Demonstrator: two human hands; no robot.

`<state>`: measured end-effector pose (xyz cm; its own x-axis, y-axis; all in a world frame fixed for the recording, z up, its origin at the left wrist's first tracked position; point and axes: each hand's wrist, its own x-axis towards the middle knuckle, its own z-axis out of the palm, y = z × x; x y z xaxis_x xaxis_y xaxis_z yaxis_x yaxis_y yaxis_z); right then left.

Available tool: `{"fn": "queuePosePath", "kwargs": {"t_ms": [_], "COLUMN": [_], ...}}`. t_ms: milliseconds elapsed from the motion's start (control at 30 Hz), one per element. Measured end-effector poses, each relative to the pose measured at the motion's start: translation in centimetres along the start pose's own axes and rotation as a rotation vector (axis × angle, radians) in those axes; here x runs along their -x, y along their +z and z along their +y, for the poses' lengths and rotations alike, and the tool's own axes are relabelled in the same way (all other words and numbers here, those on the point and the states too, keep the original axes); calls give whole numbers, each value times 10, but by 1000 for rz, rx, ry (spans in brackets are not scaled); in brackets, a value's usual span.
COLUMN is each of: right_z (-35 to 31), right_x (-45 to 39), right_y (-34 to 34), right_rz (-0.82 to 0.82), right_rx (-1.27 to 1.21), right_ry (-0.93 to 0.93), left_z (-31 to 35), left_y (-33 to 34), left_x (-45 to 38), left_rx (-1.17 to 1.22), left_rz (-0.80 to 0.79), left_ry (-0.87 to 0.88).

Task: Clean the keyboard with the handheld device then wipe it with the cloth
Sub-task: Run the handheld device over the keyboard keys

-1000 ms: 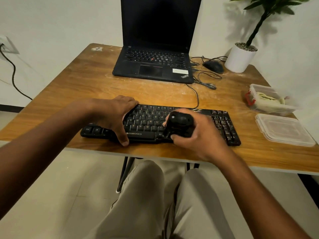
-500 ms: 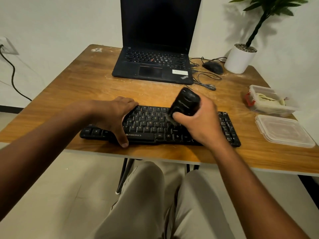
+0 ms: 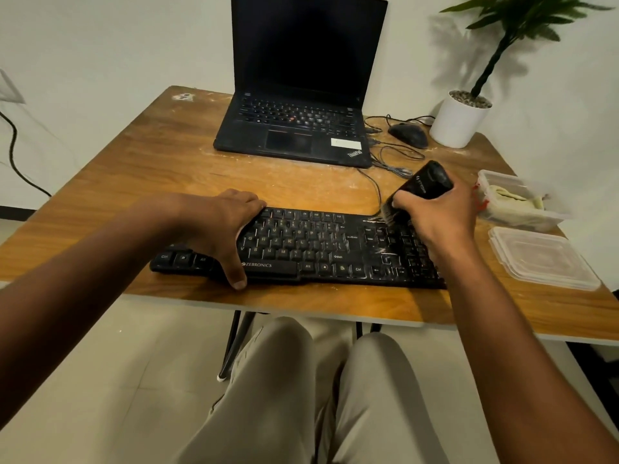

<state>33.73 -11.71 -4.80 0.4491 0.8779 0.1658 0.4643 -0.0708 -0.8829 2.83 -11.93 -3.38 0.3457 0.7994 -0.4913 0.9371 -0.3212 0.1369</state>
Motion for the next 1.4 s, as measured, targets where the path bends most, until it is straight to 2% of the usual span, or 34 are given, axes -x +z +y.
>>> {"fn": "queuePosePath", "kwargs": {"t_ms": [100,200,333,500,600,767,900,1000,1100,1267,1400], "right_z": [-10,-15,-5,11,10,-6,0,9,5,-10,-7], "right_x": [-6,-5,-4,-20,-25,-3,-1,-11,-17,-1,-1], "right_y": [12,32,48,10,-3,31,33,10,2,34,29], "right_rz": [-31,-106,-103,-21,39,-94,-111,-30,38,-84,-100], "right_rx": [-40,-56,43,217,218,26,131,270,286,88,212], "right_ry": [-7,10,11,16,-3,-13,-34,-68,-98,3,-19], "left_z": [18,53,81,80,81,80,79,78,78,78,77], "left_y": [-6,-11,-2,1,0,0,1,2,3,3,4], "left_x": [-3,-16,-39,-46,-46,-46,-46,-47,-48,-48,-49], "left_rx": [-22,-9,-49,-53,-62,-27,-6,-10,-15,-8,-12], "left_rz": [2,77,111,105,105,103,108,115,120,123,123], "left_ry": [15,118,156,158,155,148,152,160,161,156,158]}}
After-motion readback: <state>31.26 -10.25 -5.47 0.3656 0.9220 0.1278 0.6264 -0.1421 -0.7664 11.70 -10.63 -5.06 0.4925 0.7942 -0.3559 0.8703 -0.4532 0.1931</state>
